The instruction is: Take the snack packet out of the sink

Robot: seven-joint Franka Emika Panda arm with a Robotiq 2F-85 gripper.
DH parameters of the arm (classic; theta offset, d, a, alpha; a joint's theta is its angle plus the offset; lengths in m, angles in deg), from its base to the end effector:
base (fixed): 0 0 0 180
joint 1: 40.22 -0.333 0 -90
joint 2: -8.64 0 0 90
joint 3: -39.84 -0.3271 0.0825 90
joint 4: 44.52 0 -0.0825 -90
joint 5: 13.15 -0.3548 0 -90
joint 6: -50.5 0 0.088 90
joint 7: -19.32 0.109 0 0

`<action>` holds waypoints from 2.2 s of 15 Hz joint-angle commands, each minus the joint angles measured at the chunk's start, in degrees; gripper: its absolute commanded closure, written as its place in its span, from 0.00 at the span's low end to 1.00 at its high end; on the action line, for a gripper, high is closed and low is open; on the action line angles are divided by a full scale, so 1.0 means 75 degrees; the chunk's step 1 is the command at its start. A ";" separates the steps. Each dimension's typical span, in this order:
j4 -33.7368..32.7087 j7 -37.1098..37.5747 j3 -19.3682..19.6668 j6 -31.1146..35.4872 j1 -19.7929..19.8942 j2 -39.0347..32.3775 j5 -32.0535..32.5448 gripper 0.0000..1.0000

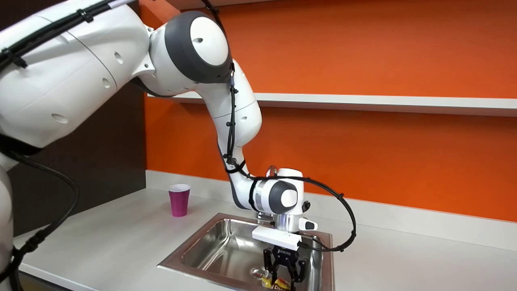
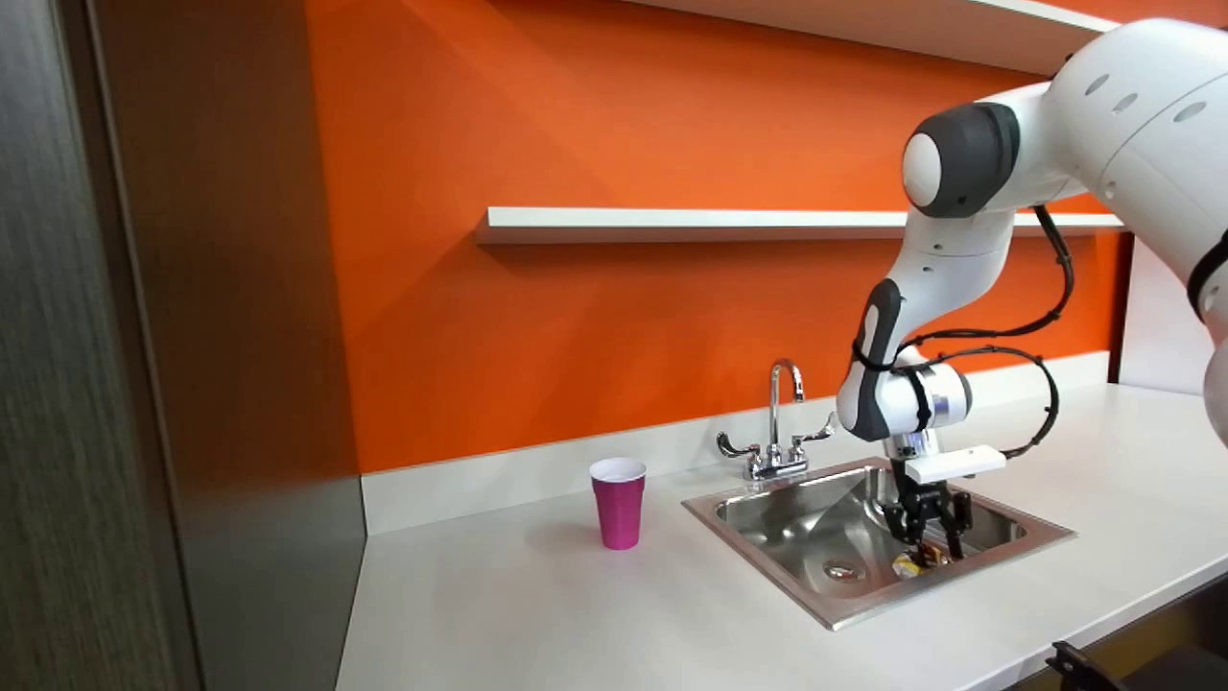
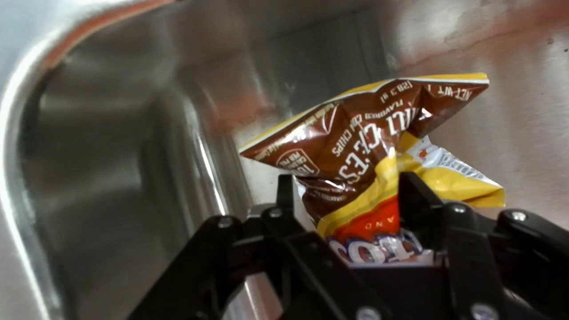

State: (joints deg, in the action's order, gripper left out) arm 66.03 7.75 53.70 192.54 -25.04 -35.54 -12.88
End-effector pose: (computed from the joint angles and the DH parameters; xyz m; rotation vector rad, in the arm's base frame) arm 0.5073 -0.2805 0.1105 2.9985 -0.3792 -0.3794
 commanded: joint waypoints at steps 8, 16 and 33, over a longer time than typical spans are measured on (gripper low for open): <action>-0.0461 0.0240 -0.0070 -0.0213 0.0095 -0.0241 0.0253 1.00; -0.0143 0.0419 -0.0149 -0.0417 -0.0162 0.0510 0.0213 1.00; 0.2755 0.1860 -0.0206 -0.0559 -0.1632 0.3734 0.1256 1.00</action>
State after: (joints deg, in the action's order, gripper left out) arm 80.95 17.69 52.48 189.37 -35.44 -14.09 -7.38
